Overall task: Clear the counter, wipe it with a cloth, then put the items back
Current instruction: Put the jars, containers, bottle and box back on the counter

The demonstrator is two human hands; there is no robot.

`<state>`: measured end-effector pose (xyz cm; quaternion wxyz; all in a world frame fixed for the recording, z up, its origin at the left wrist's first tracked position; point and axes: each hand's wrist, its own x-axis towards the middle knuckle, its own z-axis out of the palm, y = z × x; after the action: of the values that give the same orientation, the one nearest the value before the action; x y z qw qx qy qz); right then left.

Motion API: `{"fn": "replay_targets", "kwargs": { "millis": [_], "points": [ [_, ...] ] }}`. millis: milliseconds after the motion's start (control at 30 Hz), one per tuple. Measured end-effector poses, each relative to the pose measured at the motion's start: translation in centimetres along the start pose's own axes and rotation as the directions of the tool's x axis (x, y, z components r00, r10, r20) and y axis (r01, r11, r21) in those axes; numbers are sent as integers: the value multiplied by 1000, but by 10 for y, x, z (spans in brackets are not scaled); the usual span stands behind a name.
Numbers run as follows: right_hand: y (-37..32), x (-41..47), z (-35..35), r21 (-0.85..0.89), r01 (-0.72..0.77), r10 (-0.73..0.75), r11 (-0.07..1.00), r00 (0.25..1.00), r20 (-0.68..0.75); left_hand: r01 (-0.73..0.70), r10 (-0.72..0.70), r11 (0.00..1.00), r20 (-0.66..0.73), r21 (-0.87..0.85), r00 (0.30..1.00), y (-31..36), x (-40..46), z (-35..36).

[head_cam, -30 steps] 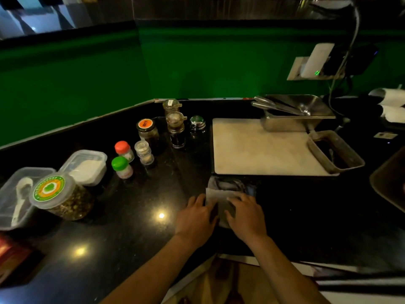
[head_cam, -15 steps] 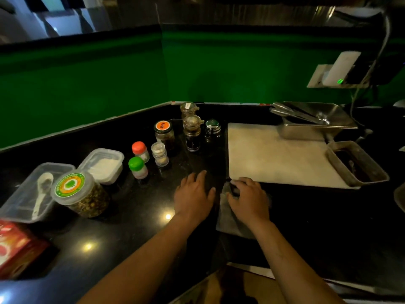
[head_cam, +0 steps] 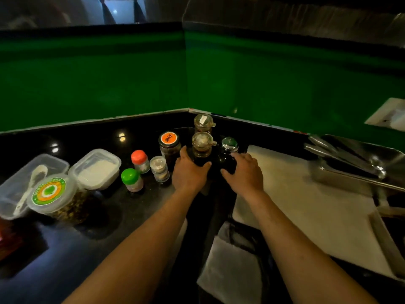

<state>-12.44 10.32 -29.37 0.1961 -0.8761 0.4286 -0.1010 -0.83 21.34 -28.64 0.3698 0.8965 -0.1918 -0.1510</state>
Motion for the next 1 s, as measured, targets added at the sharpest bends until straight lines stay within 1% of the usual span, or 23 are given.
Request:
{"fn": "replay_targets", "kwargs": {
  "millis": [100,233,333,400,600,800,867,1000],
  "points": [
    [3,40,6,1,-2,1,1000,1000,21,32,-33,999,-21,-42,999,0,18,16],
    [8,80,18,2,-6,6,1000,997,80,24,-27,998,-69,-52,997,0,26,26],
    [11,100,28,-10,-33,35,999,991,131,16,-22,997,-69,-79,997,0,28,30],
    [12,108,34,-4,-56,56,998,988,141,13,-18,995,-54,-95,998,-1,30,31],
    [14,112,40,16,-69,67,998,994,82,-8,5,996,-33,-86,999,-5,32,32],
    [7,80,25,70,-40,38,997,999,32,-57,57,998,2,-28,998,-3,20,17],
    [5,66,11,106,-39,39,994,999,-4,-94,94,995,10,-19,995,-1,12,8],
    [2,42,-38,171,-38,52,985,996,-79,-230,231,973,19,-13,973,17,-5,-16]
  ]
}}
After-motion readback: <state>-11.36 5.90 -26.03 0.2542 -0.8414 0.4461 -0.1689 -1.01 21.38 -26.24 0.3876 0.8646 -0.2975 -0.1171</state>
